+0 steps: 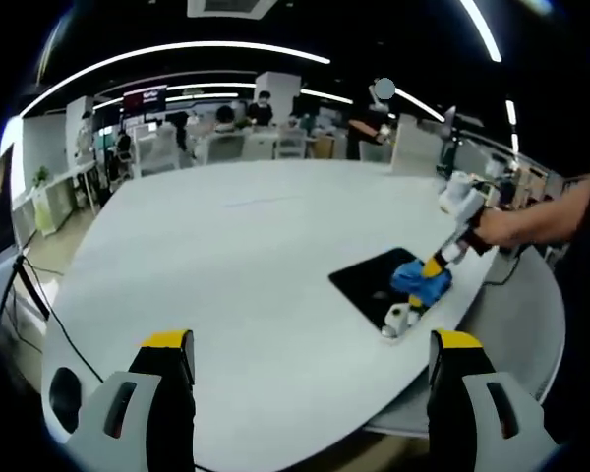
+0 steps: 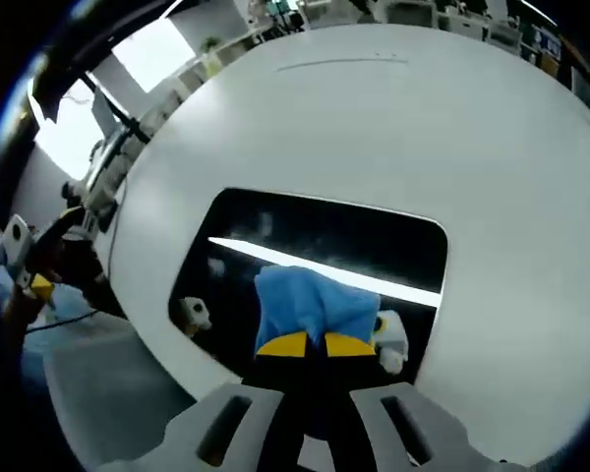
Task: Wipe the mirror surface with the cleaning cloth until all visible marks leave the cleaned area.
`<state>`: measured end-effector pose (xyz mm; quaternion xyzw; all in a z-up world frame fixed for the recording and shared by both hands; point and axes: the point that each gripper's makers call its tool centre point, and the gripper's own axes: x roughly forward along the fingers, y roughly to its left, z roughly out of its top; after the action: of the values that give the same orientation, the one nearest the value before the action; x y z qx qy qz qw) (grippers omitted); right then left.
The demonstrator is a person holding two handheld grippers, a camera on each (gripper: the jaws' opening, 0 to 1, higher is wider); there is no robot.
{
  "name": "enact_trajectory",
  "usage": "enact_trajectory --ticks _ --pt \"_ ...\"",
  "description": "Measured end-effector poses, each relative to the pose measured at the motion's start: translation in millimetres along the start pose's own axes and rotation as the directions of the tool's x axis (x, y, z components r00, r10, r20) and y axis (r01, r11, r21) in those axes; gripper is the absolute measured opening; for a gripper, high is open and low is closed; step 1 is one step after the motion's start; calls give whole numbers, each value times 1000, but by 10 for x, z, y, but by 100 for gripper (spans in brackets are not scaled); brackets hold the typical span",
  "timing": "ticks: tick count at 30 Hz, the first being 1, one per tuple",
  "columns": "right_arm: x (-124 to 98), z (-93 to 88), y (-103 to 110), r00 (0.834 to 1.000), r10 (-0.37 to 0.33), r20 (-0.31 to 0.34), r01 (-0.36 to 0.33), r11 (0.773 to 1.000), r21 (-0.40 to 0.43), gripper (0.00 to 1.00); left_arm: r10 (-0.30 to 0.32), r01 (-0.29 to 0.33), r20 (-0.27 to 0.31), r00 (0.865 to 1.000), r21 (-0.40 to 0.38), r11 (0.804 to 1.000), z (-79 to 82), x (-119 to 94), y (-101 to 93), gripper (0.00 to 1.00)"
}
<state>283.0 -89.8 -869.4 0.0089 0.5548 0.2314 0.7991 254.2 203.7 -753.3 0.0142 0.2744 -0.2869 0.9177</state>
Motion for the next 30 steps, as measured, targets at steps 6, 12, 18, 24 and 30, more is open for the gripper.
enact_trajectory --ticks 6,12,18,24,30 --pt "-44 -124 42 1000 7 -19 -7 1000 6 0 -12 12 -4 1000 7 1000 14 40 -33 100" --pt "-107 -340 157 999 31 -41 -30 999 18 0 -24 24 -7 1000 8 1000 -25 49 -52 100" --pt "-113 -381 176 998 55 -42 -53 998 46 0 -20 20 -7 1000 3 1000 -22 55 -30 100" --pt "-114 -385 185 997 67 -48 -65 997 47 0 -19 19 -8 1000 8 1000 -4 67 -14 100" --pt "-154 -392 83 997 68 -47 -65 996 58 0 -20 20 -15 1000 12 1000 -4 68 1 100"
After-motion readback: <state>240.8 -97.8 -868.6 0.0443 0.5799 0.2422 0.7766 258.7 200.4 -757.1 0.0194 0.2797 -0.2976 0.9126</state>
